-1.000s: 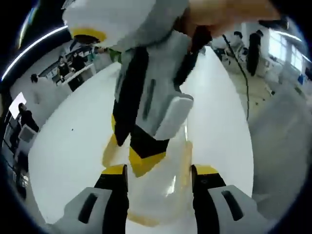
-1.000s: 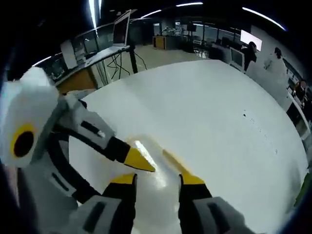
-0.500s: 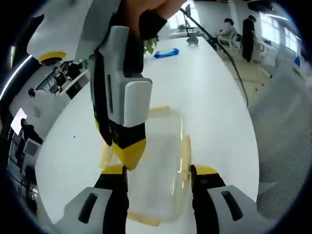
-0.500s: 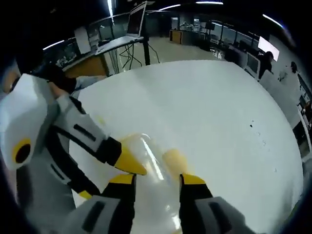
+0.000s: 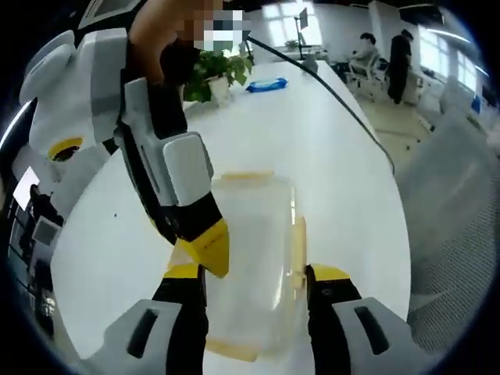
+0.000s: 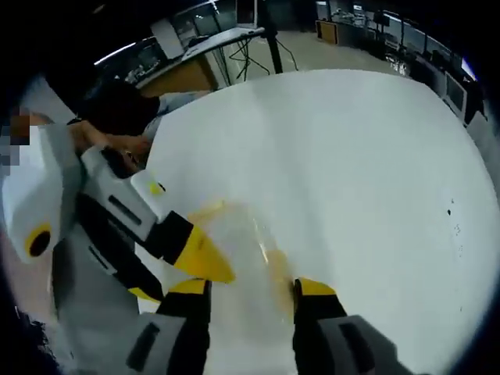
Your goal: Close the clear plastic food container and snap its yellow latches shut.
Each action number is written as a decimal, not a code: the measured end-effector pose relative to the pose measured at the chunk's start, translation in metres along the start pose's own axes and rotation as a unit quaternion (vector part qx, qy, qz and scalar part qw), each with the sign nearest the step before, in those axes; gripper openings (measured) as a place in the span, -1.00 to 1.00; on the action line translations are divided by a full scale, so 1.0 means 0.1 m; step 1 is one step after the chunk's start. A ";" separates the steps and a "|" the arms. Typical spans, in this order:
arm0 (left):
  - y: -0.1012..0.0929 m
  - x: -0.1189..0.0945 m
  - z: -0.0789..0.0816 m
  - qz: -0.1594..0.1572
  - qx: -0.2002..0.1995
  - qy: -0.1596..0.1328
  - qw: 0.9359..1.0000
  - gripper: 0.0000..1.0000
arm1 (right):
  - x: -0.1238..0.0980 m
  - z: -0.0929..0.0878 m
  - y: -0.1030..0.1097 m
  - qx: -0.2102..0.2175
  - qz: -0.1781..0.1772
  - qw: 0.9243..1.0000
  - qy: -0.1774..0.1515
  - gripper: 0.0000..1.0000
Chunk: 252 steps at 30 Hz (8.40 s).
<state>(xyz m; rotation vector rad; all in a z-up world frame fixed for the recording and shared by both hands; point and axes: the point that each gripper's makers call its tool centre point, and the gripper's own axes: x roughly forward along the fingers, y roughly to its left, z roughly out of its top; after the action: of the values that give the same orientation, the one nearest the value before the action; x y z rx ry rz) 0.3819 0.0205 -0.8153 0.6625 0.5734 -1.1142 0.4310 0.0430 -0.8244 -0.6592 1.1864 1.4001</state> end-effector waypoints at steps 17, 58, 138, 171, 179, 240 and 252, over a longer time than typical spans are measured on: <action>0.03 0.02 0.03 0.022 -0.085 -0.020 0.996 -0.04 | 0.05 -0.01 0.00 0.012 0.052 0.998 0.046 -0.24; 0.01 0.02 -0.04 0.030 -0.002 -0.004 1.000 -0.04 | 0.05 -0.01 0.03 0.044 0.008 0.999 -0.017 -0.12; 0.29 -0.32 -0.15 0.055 -0.107 -0.035 0.992 0.40 | -0.41 -0.42 0.28 0.099 -0.155 0.964 -0.191 0.16; 0.34 -0.23 -0.35 0.022 -0.131 -0.021 0.991 0.33 | -0.27 -0.67 0.24 0.070 -0.184 0.964 -0.181 0.18; 0.38 -0.21 -0.38 0.028 -0.105 -0.006 0.994 0.32 | -0.30 -0.63 0.20 0.100 -0.183 0.956 -0.206 0.16; 1.39 0.08 -0.45 0.043 -0.052 0.042 0.997 0.29 | -0.43 -0.28 -0.73 0.056 -0.198 0.961 -0.186 0.14; 1.38 0.09 -0.46 0.045 -0.041 0.046 0.997 0.29 | -0.42 -0.27 -0.74 0.063 -0.199 0.960 -0.184 0.17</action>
<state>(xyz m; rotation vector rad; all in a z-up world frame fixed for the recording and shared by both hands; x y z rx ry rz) 0.5102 0.0886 -0.8266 0.6640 0.6585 -0.9746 0.5041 -0.0081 -0.8172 -0.4871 0.7858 1.0394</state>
